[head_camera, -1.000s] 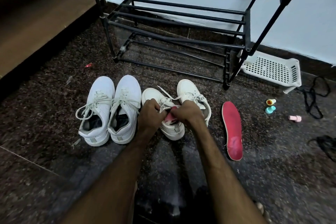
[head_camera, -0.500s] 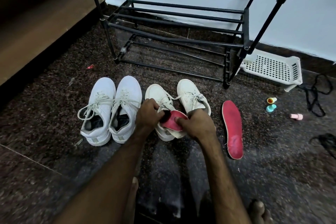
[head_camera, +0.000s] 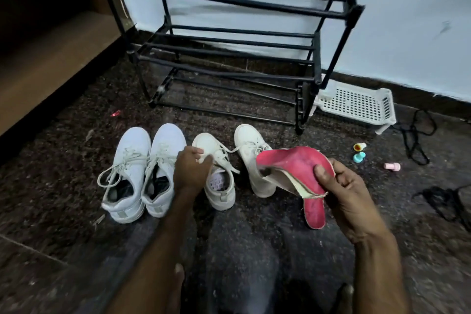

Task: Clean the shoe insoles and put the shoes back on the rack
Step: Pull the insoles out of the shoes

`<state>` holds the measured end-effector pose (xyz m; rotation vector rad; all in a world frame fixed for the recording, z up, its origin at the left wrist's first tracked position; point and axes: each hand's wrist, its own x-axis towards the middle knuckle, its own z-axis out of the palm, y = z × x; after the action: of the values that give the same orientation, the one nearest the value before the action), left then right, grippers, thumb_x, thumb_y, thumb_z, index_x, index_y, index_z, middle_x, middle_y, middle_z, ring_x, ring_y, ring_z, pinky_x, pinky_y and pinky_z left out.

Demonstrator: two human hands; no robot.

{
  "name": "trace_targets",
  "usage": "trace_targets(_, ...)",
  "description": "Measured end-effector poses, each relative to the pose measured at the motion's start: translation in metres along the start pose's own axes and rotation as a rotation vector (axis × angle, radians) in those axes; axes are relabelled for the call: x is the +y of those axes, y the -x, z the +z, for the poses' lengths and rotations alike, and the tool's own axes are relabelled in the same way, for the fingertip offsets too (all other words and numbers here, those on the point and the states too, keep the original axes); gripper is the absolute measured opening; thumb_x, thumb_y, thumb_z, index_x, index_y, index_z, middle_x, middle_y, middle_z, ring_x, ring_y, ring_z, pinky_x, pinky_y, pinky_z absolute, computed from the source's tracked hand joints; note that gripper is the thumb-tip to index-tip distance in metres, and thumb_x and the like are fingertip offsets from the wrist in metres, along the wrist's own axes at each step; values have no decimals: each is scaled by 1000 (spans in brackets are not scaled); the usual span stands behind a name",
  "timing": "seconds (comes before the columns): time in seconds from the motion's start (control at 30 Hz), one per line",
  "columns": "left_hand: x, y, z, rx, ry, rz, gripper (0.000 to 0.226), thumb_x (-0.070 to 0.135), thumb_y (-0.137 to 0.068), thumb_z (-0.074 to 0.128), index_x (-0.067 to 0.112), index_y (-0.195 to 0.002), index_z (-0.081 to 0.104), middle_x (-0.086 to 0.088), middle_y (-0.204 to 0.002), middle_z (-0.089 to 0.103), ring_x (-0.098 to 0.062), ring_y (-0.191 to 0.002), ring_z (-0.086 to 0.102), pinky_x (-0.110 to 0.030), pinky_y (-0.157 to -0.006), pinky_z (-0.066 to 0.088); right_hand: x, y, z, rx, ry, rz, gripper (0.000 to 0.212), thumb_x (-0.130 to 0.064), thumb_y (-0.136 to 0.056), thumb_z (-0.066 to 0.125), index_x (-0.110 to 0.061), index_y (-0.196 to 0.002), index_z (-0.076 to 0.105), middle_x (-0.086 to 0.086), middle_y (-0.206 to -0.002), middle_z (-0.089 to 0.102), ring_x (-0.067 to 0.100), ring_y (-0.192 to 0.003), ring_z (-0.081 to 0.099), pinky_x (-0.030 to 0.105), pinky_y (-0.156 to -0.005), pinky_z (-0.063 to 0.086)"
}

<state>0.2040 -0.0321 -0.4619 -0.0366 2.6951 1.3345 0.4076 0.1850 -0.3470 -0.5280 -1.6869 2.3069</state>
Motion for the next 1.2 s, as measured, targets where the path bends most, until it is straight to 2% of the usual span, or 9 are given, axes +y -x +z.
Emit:
trace_targets(0.07, 27, 24, -9, 85, 68, -110, 32, 44, -89, 60, 12, -84, 59, -9, -80, 68, -27, -83, 65, -29, -70, 46, 3, 0, -2, 70, -142, -47, 18, -12, -88, 53, -5, -102, 61, 5, -87, 68, 11, -78, 63, 22, -74, 53)
trace_targets(0.17, 60, 66, -12, -420, 331, -424, 75, 69, -88, 36, 0, -95, 62, -7, -53, 65, -17, -42, 58, -18, -41, 39, 12, 0, -1, 87, -259, -48, 25, -11, -88, 51, -7, -111, 60, 4, -95, 70, 9, -84, 66, 21, -76, 55)
trace_targets(0.23, 71, 92, -1, -880, 503, -593, 98, 82, -78, 19, 0, -108, 63, -17, -83, 73, -24, -59, 66, -27, -49, 52, 24, 4, -3, 77, -243, -7, 28, -14, -85, 58, -6, -112, 63, 7, -98, 70, 12, -85, 65, 22, -75, 55)
trace_targets(0.3, 78, 110, 23, -1038, 828, -611, 95, 80, -78, 22, 4, -122, 58, -20, -111, 69, -33, -94, 68, -49, -77, 57, 39, 12, -7, 54, -153, 64, 27, -16, -83, 65, -5, -108, 66, 13, -101, 71, 16, -87, 65, 24, -75, 54)
trace_targets(0.5, 82, 132, 96, -804, 1023, -513, 66, 50, -84, 63, -2, -123, 59, -22, -119, 65, -34, -113, 62, -53, -105, 42, 91, 33, -37, 209, 267, 106, 24, -19, -78, 76, -3, -92, 67, 12, -99, 69, 15, -90, 62, 32, -86, 48)
trace_targets(0.73, 76, 126, 157, -612, 885, -258, 29, 7, -93, 54, -7, -119, 56, -22, -104, 71, -36, -91, 68, -45, -79, 57, 116, 37, -81, 270, 188, 342, 32, 10, -77, 71, -6, -101, 56, 8, -83, 64, 12, -72, 62, 21, -61, 50)
trace_targets(0.83, 62, 109, 186, -572, 575, -118, 19, 10, -91, 59, -2, -106, 59, -19, -102, 70, -38, -92, 68, -47, -80, 55, 116, 4, -121, 503, 240, 356, 27, -13, -81, 73, 1, -98, 60, 10, -79, 65, 16, -72, 62, 24, -66, 51)
trace_targets(0.97, 45, 102, 208, -425, 157, -29, 18, 6, -90, 58, -2, -104, 48, -20, -102, 59, -31, -95, 59, -36, -78, 43, 131, -53, -127, 661, 969, 506, 62, -51, -85, 64, -2, -121, 53, 18, -120, 60, 34, -112, 57, 39, -90, 46)
trace_targets(1.2, 51, 113, 232, -216, 77, -60, 25, 8, -81, 71, -1, -100, 59, -19, -96, 67, -31, -87, 62, -34, -74, 41, 145, -50, -138, 660, 1003, 555, 35, -41, -80, 69, -17, -105, 62, 7, -108, 68, 26, -103, 64, 34, -82, 50)
